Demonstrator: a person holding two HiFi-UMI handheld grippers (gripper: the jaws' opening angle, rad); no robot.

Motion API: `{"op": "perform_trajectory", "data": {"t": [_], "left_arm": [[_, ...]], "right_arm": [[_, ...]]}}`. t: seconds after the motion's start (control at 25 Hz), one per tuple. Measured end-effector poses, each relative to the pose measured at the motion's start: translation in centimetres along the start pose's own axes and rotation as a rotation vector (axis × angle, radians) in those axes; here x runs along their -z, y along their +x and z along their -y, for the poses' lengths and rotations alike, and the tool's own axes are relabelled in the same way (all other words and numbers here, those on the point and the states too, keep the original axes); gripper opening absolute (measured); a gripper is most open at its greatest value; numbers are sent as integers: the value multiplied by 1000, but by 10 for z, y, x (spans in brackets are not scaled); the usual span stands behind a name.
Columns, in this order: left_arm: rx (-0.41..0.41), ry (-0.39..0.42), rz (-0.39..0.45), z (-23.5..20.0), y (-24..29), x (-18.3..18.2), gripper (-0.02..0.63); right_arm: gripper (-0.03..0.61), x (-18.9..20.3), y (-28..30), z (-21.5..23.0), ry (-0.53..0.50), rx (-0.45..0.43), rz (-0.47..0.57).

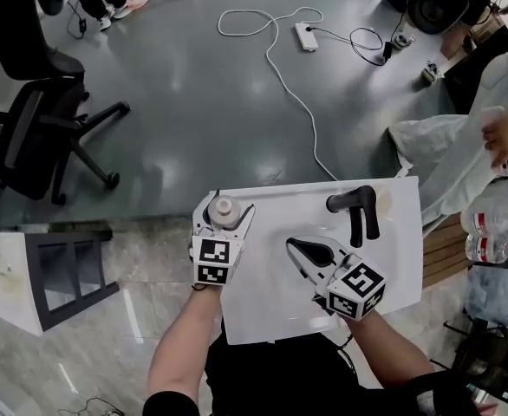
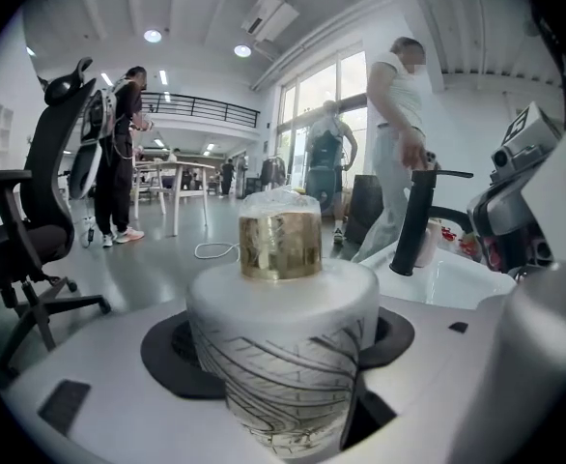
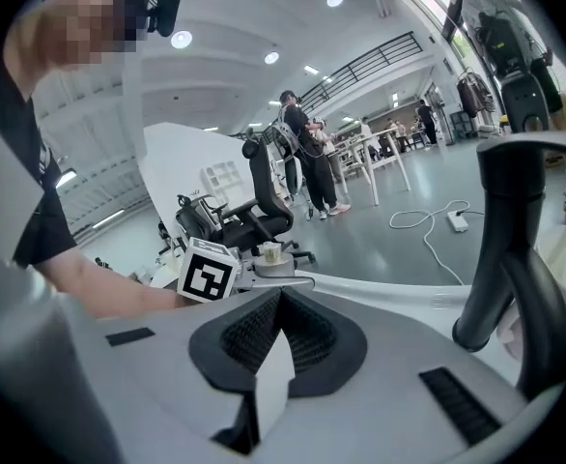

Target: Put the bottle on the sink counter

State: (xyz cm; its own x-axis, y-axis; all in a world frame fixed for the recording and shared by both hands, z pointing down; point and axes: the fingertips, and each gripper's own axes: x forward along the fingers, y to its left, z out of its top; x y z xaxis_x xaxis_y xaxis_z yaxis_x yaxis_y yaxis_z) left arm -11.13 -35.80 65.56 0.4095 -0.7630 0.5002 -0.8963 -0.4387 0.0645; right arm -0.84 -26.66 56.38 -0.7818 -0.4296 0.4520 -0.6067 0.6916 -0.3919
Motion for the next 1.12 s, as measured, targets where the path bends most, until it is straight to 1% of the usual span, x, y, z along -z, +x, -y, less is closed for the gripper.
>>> {"op": "perform_trajectory", "data": {"t": [0.24, 0.64, 1.12], "left_arm": [[-8, -1, -7, -4, 2, 3, 350], [23, 30, -43, 3, 12, 5, 350], [25, 19, -45, 2, 15, 4, 350]], "right_arm": [[14, 1, 3, -5, 2, -5, -5], [14, 2, 3, -3, 9, -1, 2], [15, 4, 0, -5, 16, 5, 3]]}}
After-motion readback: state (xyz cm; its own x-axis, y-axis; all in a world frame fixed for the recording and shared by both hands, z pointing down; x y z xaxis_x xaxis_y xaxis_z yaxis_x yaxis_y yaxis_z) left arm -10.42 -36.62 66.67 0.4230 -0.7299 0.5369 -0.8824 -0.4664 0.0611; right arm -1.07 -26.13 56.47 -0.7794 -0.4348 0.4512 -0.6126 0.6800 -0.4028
